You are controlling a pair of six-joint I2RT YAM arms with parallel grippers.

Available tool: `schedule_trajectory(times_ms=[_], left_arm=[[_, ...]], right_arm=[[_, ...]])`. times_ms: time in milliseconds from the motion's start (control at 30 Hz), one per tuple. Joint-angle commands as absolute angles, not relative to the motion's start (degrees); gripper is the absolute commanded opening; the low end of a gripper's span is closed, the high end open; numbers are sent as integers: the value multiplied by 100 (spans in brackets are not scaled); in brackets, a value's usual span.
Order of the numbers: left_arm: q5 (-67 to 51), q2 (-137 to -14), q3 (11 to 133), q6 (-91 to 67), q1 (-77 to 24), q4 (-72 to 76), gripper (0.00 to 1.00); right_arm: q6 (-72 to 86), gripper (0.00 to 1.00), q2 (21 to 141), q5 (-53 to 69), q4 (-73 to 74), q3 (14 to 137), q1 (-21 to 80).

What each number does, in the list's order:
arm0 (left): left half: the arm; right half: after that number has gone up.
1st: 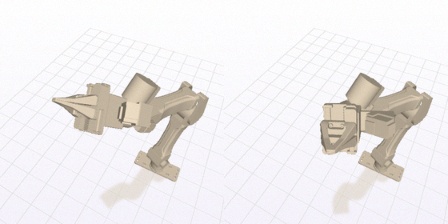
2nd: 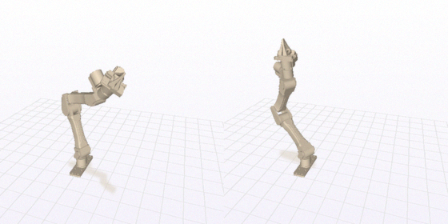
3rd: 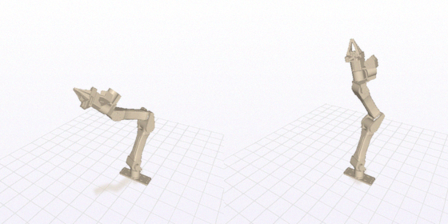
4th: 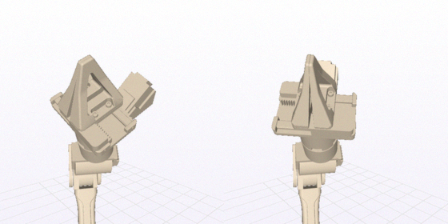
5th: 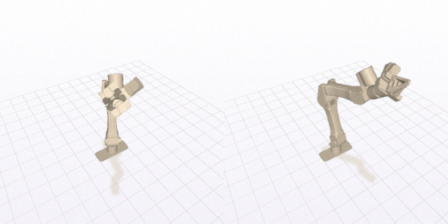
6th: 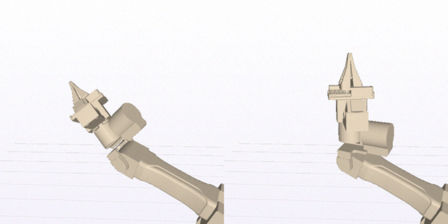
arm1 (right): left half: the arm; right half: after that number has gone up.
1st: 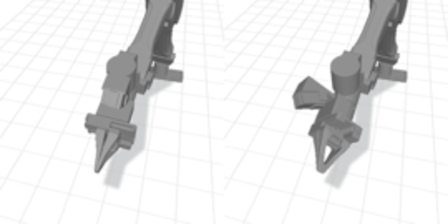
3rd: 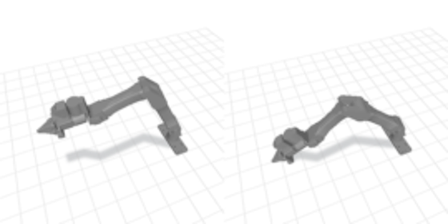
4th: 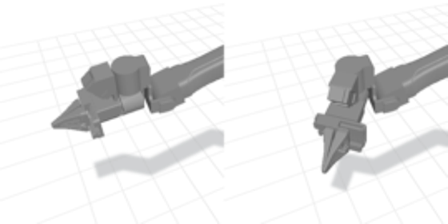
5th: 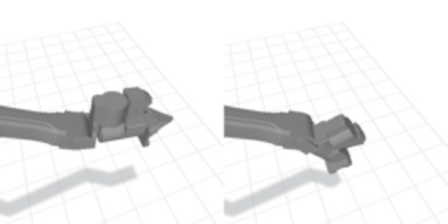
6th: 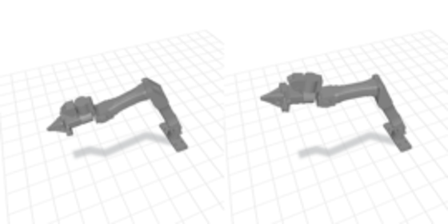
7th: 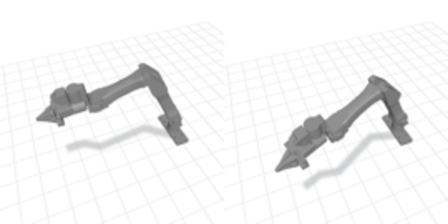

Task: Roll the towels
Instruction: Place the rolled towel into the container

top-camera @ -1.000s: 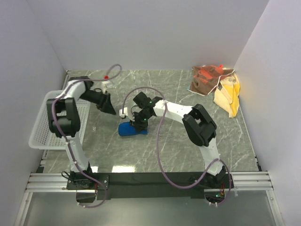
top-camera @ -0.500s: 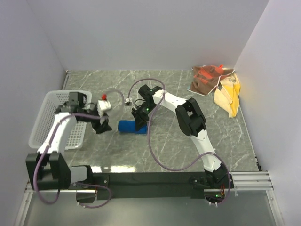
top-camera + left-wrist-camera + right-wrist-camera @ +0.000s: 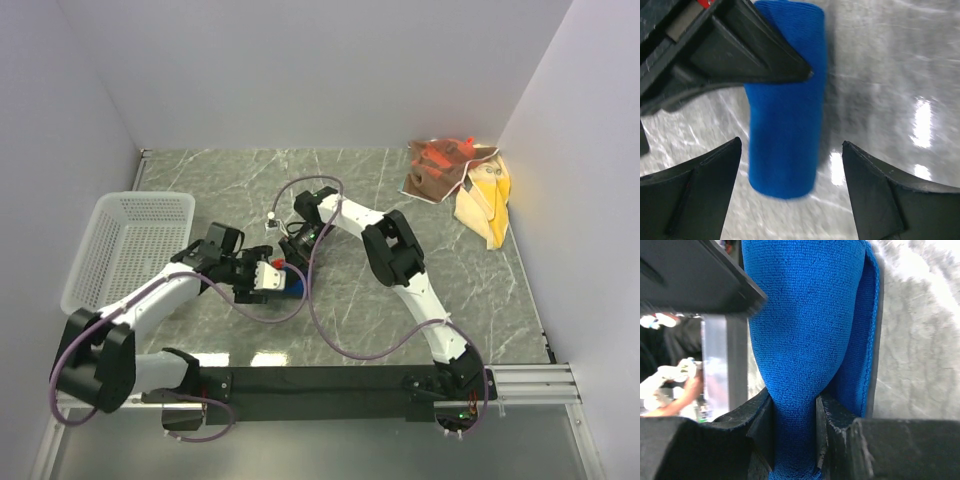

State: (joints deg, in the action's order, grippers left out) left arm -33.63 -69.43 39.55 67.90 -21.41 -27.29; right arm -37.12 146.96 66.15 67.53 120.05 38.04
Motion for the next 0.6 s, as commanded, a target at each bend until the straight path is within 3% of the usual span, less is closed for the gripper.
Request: schedule_trajectory(times_ms=[0, 233, 567], left_arm=[[-3120, -7233, 3920, 6882, -2346, -1829, 86], [-3076, -7734, 3859, 6697, -2795, -1512, 83], [-2813, -8454, 3937, 6636, -3023, -1309, 65]], right_arm=[[-3903, 0, 15249, 6012, 7216, 12006, 3973], [-3911, 0, 15626, 6354, 7628, 12506, 3920], [-3929, 0, 15706, 6890, 7796, 12568, 3858]])
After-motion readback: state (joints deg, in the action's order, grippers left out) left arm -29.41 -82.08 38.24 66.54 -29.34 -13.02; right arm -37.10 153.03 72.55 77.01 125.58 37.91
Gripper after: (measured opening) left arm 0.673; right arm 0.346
